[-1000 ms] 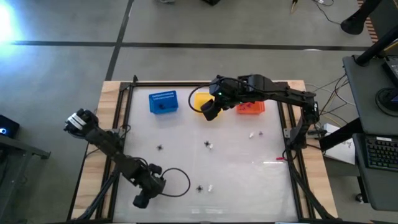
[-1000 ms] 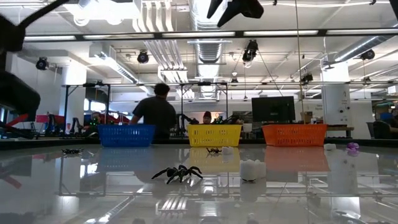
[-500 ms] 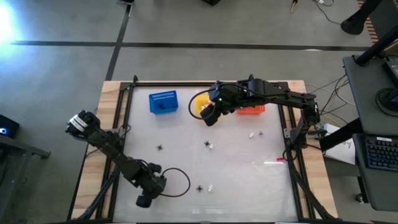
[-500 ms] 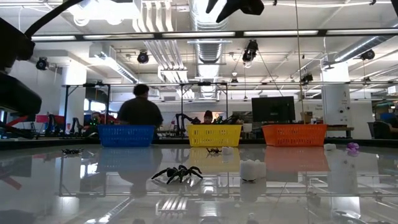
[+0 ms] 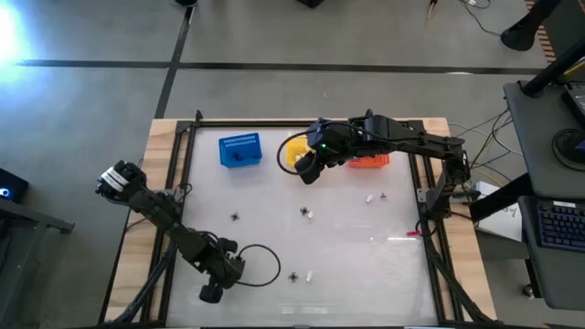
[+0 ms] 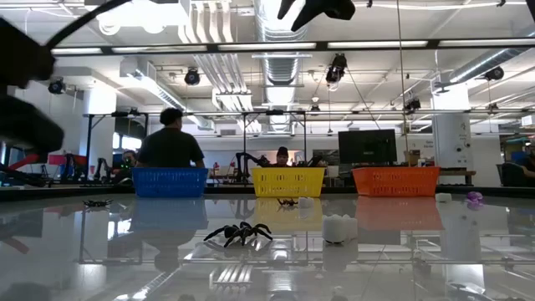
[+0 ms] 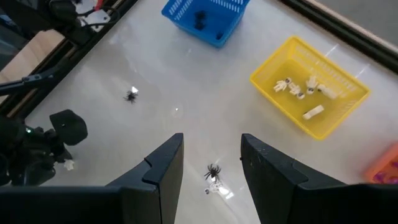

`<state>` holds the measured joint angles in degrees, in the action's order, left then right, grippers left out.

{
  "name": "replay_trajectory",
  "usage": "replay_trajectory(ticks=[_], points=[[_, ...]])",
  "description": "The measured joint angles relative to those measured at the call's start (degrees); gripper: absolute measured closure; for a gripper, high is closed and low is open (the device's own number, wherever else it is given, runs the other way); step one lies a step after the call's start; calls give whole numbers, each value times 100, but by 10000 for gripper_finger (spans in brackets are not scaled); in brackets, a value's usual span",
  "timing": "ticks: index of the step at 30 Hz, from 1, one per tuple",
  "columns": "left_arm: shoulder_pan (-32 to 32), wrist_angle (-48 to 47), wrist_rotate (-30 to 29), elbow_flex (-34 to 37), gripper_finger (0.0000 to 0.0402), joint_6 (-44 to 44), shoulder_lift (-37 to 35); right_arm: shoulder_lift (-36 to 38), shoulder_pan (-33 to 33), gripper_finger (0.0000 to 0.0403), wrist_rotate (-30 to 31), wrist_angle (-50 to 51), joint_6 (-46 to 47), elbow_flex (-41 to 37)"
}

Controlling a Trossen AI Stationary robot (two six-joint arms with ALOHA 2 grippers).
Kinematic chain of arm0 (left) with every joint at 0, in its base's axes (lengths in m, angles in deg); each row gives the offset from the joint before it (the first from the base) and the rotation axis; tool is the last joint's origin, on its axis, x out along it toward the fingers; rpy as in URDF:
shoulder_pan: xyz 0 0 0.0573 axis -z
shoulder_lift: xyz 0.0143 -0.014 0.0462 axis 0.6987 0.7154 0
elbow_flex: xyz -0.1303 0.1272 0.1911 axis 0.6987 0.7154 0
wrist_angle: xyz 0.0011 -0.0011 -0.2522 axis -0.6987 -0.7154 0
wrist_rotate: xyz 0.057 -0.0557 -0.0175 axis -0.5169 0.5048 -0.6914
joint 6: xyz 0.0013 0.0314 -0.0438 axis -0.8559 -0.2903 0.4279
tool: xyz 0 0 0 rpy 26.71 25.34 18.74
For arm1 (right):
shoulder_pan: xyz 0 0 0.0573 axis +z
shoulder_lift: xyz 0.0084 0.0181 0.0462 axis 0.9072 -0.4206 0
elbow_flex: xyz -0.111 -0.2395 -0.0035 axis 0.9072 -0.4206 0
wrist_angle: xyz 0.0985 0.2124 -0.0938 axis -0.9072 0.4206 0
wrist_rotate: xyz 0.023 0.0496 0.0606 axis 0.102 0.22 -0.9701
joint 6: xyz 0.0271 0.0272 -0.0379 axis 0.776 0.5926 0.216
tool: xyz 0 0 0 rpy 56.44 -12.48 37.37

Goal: Sort Halloween decoration
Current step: Put the white skeleton toy into the yellow basket

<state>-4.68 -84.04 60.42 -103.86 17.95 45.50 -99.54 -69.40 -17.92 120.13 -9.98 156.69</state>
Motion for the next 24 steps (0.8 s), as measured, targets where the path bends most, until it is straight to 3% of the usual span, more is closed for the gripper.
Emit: replay_trajectory(ticks=[10,24], points=[[-1102,-350,-153,-8,401,-777,-917,88,0,252,52,34,-11,-2],[-3598,-368,-189,-15,402,-2516,-1448,342,-347,252,806,455,-102,-2]])
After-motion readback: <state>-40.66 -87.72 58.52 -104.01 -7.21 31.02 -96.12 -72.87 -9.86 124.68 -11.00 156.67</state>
